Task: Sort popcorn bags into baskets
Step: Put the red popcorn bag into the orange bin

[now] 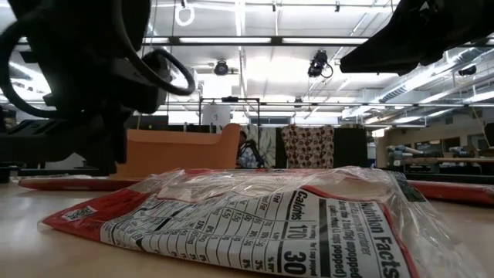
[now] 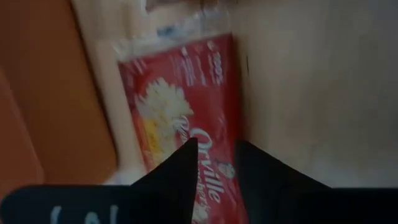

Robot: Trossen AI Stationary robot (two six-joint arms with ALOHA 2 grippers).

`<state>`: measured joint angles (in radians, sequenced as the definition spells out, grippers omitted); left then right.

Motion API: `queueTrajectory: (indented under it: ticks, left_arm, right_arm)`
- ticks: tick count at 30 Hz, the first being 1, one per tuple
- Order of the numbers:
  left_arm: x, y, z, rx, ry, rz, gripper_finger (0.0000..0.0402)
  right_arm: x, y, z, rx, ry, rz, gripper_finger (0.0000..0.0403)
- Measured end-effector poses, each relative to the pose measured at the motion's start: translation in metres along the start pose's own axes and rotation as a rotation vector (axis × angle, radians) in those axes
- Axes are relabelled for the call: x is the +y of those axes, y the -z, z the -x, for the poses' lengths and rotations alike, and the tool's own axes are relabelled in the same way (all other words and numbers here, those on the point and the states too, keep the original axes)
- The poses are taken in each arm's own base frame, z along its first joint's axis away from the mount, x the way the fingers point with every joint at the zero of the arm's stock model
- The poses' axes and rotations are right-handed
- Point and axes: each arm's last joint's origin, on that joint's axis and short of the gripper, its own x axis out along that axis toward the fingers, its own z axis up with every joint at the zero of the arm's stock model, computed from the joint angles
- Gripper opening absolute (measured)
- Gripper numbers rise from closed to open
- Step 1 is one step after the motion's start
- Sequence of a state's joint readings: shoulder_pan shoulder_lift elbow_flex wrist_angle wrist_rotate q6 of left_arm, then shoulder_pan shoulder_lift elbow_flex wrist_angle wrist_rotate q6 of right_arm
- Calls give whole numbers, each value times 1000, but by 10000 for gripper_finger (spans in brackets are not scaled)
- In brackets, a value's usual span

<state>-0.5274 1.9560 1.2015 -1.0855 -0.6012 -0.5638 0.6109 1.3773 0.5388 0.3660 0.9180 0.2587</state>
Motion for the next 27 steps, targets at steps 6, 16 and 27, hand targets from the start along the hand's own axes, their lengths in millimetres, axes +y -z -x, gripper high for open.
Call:
queueTrajectory:
  ticks: [6,16,27]
  left_arm:
    - [-3,0,3,-33,-3,-45,137]
    - [38,24,5,-125,217,107,134]
    - [27,22,-12,-187,266,205,133]
  right_arm:
    - [0,0,0,0,0,0,120]
    - [0,-1,0,-3,-3,-5,120]
    - [-3,-1,-3,-2,10,-12,120]
